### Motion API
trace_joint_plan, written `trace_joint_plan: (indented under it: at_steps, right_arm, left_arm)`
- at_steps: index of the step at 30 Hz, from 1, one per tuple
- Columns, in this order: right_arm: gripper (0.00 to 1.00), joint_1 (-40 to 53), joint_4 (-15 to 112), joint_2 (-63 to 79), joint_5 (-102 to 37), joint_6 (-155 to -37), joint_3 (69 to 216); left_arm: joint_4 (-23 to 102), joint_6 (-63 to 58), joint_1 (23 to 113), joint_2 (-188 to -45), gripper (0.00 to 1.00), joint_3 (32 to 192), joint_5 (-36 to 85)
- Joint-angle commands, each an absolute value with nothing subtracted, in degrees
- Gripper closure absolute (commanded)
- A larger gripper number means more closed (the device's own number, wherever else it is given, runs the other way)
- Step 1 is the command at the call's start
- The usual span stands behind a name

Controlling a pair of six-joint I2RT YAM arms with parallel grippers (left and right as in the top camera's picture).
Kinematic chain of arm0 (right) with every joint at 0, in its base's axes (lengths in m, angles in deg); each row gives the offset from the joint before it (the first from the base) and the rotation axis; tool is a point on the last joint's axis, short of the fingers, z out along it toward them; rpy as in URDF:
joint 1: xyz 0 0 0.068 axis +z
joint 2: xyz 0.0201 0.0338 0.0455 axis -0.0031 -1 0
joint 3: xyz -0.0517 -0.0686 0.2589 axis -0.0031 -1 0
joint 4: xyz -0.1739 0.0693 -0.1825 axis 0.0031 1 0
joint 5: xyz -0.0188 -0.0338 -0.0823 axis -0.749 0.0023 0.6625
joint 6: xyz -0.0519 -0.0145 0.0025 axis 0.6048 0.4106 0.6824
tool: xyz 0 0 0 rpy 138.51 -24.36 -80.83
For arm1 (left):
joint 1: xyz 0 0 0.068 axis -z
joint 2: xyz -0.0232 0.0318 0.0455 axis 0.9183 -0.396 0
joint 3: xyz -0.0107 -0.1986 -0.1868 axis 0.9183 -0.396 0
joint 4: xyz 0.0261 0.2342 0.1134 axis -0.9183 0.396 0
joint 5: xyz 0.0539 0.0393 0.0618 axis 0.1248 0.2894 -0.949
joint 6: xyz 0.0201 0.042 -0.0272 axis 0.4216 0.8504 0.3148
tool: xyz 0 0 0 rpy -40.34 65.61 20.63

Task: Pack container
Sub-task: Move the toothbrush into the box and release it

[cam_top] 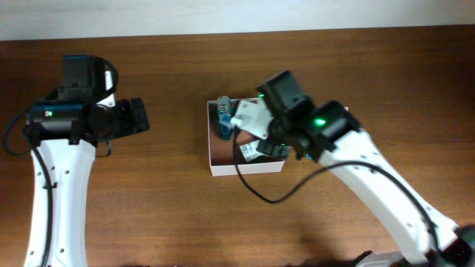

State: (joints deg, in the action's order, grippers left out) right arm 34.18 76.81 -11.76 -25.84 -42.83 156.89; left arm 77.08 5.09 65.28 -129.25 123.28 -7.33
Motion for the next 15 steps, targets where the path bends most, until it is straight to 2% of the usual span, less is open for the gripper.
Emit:
trace_joint_plan:
  at_steps: [1,10,14,15]
  right_arm:
    - [0.96,35.1,75.6,-15.9,-25.2,-40.6,157.4]
    - [0.94,35.2,73.7,-25.0,-26.1,-40.4,157.4]
    - [0.84,35.2,73.3,-26.8,-26.3,-40.4,157.4]
    - [0.77,35.2,73.3,-27.0,-26.3,-40.5,157.4]
  left_arm:
    - [77.3,4.1,64.8,-128.4,0.00,123.2,-6.1]
    - [77.2,4.1,64.8,-128.4,0.00,123.2,-6.1]
    - [77.2,4.1,64.8,-128.4,0.00,123.2,-6.1]
    - [77.2,4.1,64.8,-128.4,0.00,123.2,-6.1]
